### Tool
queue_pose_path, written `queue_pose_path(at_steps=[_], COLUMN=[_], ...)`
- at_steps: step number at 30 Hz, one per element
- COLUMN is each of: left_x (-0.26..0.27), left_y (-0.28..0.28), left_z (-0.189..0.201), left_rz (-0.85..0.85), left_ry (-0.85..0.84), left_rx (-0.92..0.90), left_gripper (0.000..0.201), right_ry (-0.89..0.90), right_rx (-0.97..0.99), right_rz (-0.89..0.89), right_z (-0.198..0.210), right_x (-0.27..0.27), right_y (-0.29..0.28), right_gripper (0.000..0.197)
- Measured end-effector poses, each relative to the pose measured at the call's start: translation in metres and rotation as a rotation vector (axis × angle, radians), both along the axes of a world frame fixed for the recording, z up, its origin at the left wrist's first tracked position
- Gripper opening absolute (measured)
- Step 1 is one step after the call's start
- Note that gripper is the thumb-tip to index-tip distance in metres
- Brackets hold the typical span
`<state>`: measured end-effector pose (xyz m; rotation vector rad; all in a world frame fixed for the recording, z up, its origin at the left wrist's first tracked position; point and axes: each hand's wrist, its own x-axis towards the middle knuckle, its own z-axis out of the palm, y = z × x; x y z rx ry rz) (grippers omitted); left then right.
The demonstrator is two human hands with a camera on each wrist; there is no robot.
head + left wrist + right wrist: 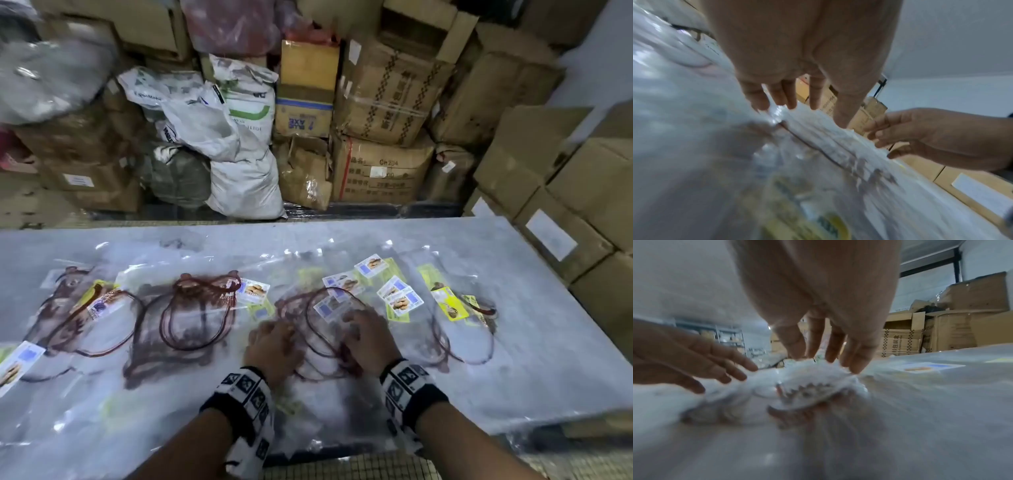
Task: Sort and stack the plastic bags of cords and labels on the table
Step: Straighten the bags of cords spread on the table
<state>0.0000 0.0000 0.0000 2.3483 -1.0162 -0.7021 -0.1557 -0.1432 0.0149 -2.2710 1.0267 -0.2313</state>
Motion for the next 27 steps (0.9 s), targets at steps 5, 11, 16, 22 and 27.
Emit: queue_pose_path(at_steps=[5,11,16,22,27], left_x=[-0.029,-0.032,-0.031,-0.019,-0.005], left_y=[-0.021,-0.038,-0.038,-0.042,-0.050], left_z=[-0.007,-0.012,-0.021,-0.014,-0.006], left_rz=[-0.036,0.194,0.224,0.236,0.237], left_ry=[-0.085,-0.045,-0.114,-0.073,-0.002], left_rx=[0.281,0.165,0.172,0.162,0.139], left_gripper=[0.100,0.083,0.089,0.068,0.074], right_ry=[0.332,0.339,0.126,0.195,0.328], right_rx=[-0.130,-0.169,-0.076,-0.112,-0.028], right_rz=[0.002,0.071,0.129,-0.173,-0.153], right_z=[-0.013,-0.022,-0.024,-0.029,-0.028], right_x=[-0.001,-0.003,-0.010,-0.024,-0.024], right_y=[-0.020,-0.017,-0.036,-0.076,-0.086], right_gripper=[0.055,0.045,0.033,0.069,0.075])
